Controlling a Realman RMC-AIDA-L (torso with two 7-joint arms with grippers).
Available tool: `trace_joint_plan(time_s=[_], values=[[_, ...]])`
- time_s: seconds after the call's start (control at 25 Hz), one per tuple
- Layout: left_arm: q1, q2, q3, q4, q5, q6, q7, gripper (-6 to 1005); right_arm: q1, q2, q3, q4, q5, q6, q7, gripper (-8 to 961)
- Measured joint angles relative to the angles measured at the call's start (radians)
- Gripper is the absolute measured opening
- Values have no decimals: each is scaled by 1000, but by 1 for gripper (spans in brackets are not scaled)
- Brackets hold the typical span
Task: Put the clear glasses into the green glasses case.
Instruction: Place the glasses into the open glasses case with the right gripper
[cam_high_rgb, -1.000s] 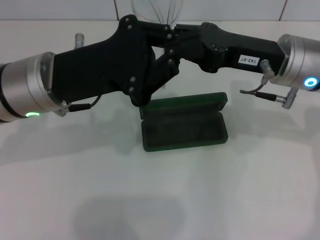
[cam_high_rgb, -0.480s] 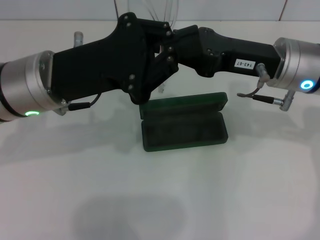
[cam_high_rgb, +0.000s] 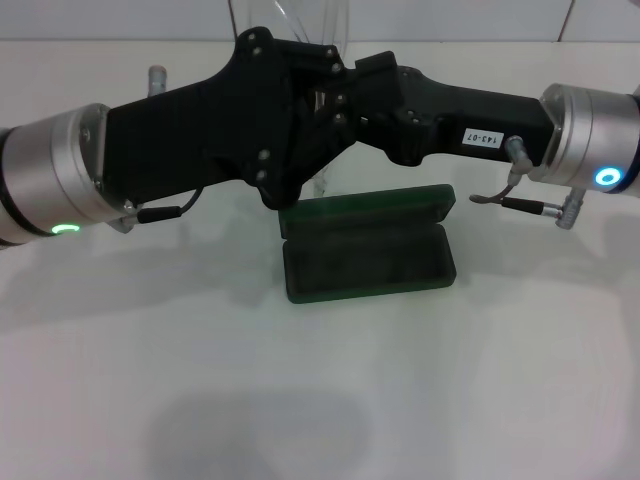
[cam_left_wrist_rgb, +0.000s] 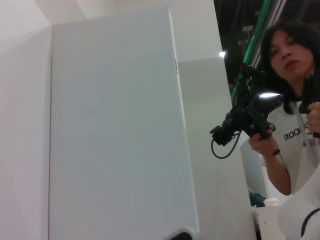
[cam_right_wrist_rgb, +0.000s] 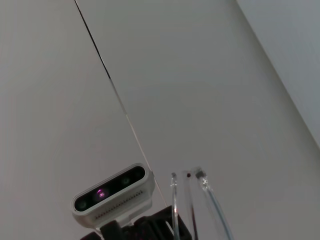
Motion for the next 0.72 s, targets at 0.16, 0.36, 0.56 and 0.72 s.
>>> trace_joint_plan(time_s=[0.16,0.36,0.56,0.72], values=[[0,0,0,0,0,0,1,47,2,0,-4,0,0,1,0,103],[0,0,0,0,0,0,2,47,5,0,-17,0,0,10,0,103],[0,0,0,0,0,0,2,47,6,0,-27,0,0,14,0,103],[0,0,0,0,0,0,2,47,6,0,-29,0,0,16,0,103]])
